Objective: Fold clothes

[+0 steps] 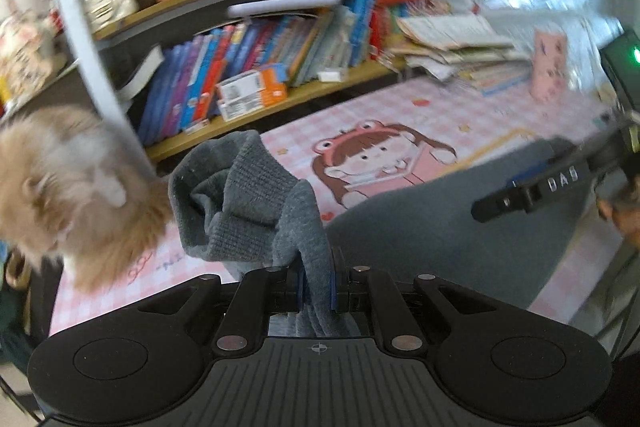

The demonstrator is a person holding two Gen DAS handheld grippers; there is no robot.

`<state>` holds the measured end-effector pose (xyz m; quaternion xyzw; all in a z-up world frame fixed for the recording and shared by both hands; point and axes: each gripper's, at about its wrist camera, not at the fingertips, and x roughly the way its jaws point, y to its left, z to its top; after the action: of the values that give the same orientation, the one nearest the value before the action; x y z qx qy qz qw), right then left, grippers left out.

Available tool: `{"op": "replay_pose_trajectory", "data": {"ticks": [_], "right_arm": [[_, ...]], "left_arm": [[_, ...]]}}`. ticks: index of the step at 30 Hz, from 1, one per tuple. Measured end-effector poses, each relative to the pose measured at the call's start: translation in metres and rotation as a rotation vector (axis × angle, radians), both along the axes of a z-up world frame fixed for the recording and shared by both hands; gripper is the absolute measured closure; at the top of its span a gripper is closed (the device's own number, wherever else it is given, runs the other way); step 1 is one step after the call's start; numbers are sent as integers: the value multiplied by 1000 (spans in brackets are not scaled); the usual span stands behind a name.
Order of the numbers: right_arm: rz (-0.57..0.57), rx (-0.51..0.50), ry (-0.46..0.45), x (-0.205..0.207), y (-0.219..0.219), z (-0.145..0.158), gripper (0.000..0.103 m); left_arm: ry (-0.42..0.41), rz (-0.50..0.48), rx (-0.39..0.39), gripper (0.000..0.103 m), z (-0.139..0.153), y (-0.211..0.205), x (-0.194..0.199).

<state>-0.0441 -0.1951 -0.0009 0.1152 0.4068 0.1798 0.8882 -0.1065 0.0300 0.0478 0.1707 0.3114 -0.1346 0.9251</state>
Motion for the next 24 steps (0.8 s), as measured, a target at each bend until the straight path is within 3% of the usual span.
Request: {"op": "replay_pose_trajectory", "data": {"ticks": [3,6,16,17,18,21,24], "right_arm": [[-9,14,7,-2,-8,-1,25],[-17,28,16,-3,-15,-3,25],[-90,143,117,2,-39,-14,25],[-87,142,121,2,-38,-15,25],[-83,141,124,1,-38,-15,25],[-68,155,138,0,-35,-17,25],[-67,187,162,1,-34,-19,25]], "left_arm": [[14,-55,70,93,-5,-20,-1],[50,-87,89,90,-12,-37,0],[226,-222,116,69,-61,-93,-9],[232,-220,114,62,-63,-95,-10],[234,-222,90,53,-61,-93,-11],[249,-217,-19,44,-52,-84,-13],[251,-190,-135,42,-41,-70,-15]]}}
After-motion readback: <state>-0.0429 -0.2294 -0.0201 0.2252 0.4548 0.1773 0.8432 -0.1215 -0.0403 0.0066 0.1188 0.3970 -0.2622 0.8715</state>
